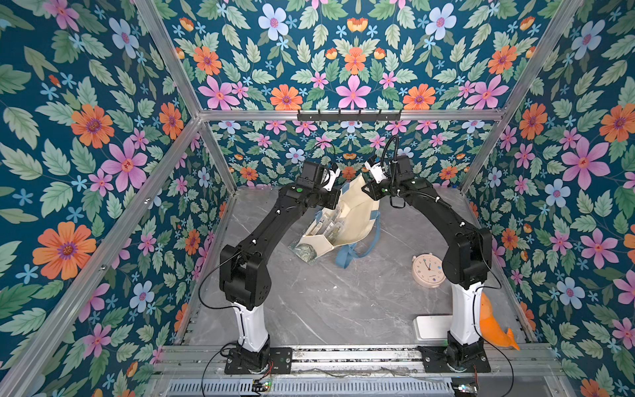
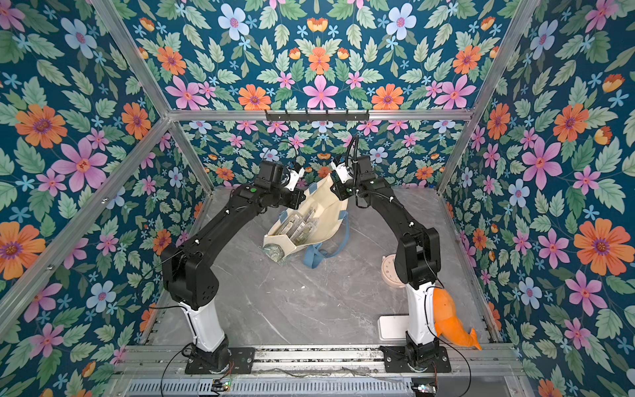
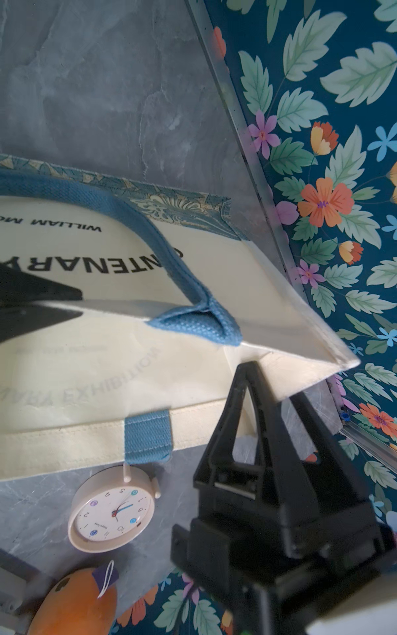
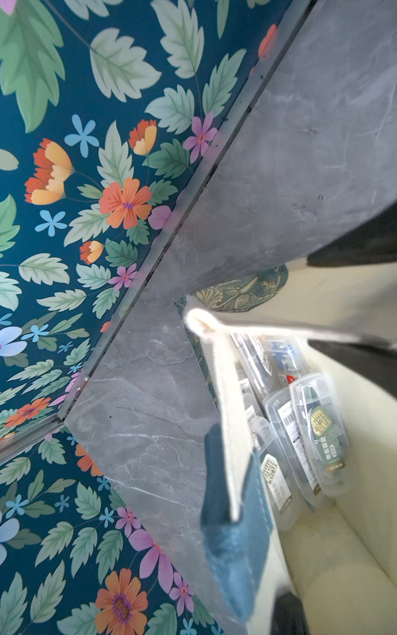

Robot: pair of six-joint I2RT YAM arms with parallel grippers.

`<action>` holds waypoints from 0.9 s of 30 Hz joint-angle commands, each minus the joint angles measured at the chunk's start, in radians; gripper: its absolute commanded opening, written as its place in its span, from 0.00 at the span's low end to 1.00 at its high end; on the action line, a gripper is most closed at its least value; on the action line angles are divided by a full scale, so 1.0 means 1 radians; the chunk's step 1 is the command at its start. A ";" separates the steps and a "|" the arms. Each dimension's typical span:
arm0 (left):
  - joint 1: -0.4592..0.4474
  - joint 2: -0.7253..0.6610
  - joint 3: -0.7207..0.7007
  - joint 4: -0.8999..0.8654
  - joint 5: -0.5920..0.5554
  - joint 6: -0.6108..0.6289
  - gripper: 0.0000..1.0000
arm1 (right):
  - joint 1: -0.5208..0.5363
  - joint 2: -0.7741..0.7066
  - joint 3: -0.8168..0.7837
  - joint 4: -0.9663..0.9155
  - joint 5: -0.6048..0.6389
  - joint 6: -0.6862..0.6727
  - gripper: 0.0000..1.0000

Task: Take out the compass set from the canvas bag
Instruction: Adjust the canvas bag at the center of the board.

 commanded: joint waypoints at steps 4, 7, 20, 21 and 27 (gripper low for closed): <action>0.000 -0.056 -0.052 -0.061 -0.168 0.037 0.41 | -0.001 -0.067 -0.112 0.077 -0.031 0.043 0.08; 0.000 -0.091 -0.107 -0.078 -0.241 0.037 0.50 | 0.000 -0.078 -0.129 0.088 -0.031 0.055 0.06; -0.009 -0.208 -0.265 -0.098 -0.303 0.037 0.67 | -0.002 -0.111 -0.178 0.115 -0.041 0.082 0.03; -0.010 -0.210 -0.265 -0.102 -0.310 0.040 0.68 | -0.002 -0.114 -0.186 0.119 -0.041 0.084 0.03; -0.010 -0.207 -0.253 -0.117 -0.329 0.054 0.49 | -0.002 -0.128 -0.206 0.130 -0.043 0.091 0.02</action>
